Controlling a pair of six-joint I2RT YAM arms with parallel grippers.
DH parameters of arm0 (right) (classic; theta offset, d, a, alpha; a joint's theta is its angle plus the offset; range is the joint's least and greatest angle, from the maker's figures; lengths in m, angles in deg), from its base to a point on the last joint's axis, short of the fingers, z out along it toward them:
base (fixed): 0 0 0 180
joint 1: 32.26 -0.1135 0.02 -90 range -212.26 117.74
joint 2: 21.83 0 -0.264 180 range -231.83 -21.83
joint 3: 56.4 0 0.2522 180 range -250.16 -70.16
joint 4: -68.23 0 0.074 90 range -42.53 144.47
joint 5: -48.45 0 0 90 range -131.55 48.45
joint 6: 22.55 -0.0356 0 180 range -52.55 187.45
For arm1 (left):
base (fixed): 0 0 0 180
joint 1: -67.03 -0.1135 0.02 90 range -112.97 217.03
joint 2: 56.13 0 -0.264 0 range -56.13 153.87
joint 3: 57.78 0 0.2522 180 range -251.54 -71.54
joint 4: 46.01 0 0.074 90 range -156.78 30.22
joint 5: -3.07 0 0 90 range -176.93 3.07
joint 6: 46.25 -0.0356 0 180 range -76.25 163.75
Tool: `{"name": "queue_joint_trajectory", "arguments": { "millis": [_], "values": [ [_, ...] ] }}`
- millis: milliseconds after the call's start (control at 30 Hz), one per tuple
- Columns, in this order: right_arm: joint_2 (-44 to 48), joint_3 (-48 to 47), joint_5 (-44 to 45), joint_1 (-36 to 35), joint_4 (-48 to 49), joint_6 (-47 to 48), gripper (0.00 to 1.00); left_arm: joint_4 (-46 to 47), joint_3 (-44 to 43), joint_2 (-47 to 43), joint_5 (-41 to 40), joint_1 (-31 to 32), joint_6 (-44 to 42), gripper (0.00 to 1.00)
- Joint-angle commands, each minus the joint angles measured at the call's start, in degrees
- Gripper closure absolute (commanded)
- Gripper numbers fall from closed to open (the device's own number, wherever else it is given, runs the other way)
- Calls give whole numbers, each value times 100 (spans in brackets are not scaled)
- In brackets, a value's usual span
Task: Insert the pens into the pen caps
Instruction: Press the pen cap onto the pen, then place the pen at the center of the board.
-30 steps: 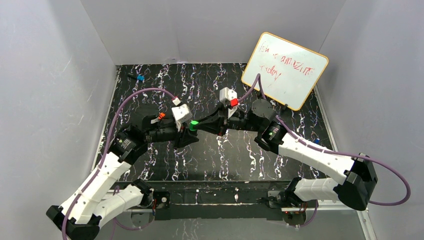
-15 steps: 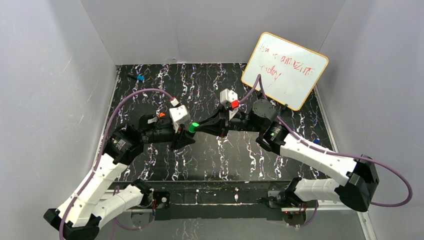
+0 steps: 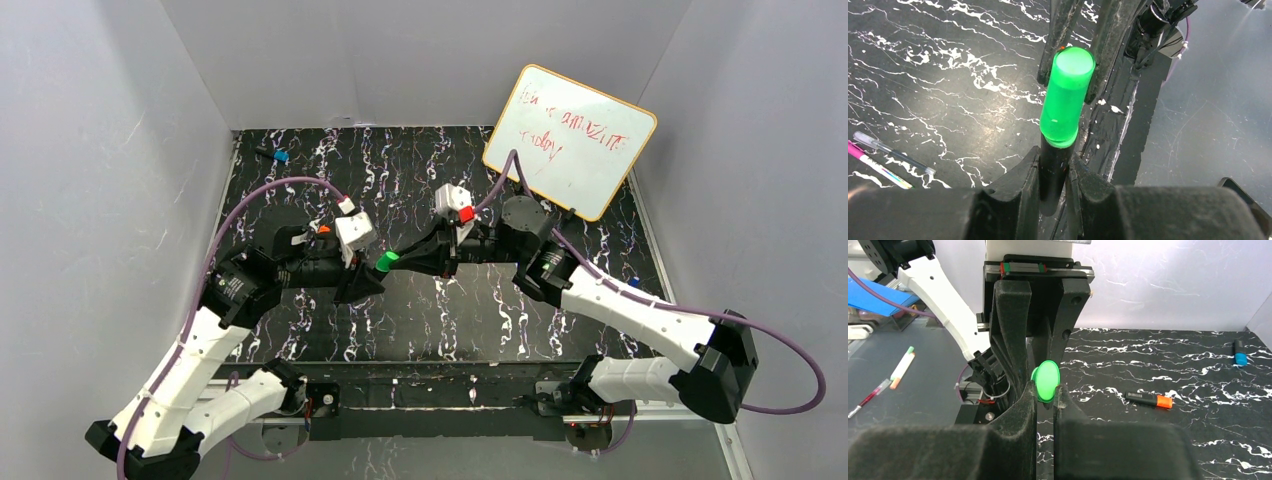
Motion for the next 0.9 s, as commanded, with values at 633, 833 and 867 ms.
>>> {"name": "queue_joint_trajectory", "arguments": {
  "millis": [633, 833, 867],
  "values": [
    [-1189, 366, -1303, -523, -4023, 587, 99, 2447, -1245, 20, 1038, -120, -7, 100],
    [-1075, 442, -1162, -521, -3885, 512, 99, 2679, -744, 66, 899, -120, 21, 100],
    [-1049, 451, -1119, -520, -3877, 502, 99, 2809, -621, 68, 866, -120, 78, 100]
  ]
}}
